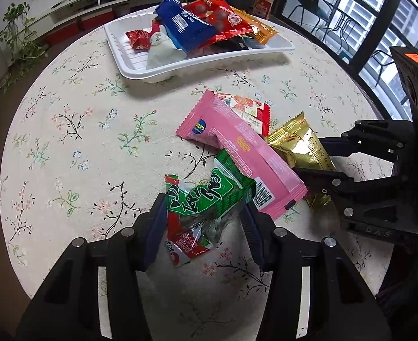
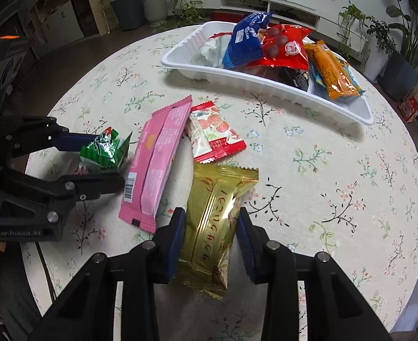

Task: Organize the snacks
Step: 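Grasp the green-and-red packet with the left tool while the right tool grasps the gold packet, then carry the green-and-red packet and gold packet over the white tray with both tools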

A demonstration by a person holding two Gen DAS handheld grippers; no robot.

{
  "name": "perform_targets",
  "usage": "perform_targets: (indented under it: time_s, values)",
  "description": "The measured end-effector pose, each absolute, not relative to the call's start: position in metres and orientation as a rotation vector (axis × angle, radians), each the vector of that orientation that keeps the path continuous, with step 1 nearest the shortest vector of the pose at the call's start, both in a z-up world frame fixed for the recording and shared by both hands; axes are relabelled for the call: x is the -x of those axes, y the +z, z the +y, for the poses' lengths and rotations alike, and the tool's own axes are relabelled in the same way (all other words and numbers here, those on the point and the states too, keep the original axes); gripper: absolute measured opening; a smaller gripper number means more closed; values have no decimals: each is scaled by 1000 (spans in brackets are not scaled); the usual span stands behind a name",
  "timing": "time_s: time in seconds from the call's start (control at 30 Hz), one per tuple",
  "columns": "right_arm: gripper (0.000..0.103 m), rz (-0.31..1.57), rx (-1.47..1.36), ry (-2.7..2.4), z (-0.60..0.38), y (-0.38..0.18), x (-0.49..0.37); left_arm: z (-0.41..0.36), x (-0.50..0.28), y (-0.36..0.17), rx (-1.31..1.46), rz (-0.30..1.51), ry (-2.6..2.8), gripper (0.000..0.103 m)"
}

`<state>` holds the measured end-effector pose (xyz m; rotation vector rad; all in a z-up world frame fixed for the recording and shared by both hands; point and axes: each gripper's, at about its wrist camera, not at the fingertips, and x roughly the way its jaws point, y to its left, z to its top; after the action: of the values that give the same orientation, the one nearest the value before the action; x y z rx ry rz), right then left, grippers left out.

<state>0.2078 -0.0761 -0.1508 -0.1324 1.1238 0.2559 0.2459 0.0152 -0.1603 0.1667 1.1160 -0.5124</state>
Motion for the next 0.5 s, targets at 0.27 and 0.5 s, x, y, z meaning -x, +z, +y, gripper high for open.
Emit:
perform_targets:
  time_s: [0.27,0.5]
  values:
    - [35,1101,104,267,-87,-149,-199,20,-241,-157,-145,1095,-477,41]
    - [33,1086,40,261,-109,-144,-191,23,-233,-152,-110,1082,-464,41]
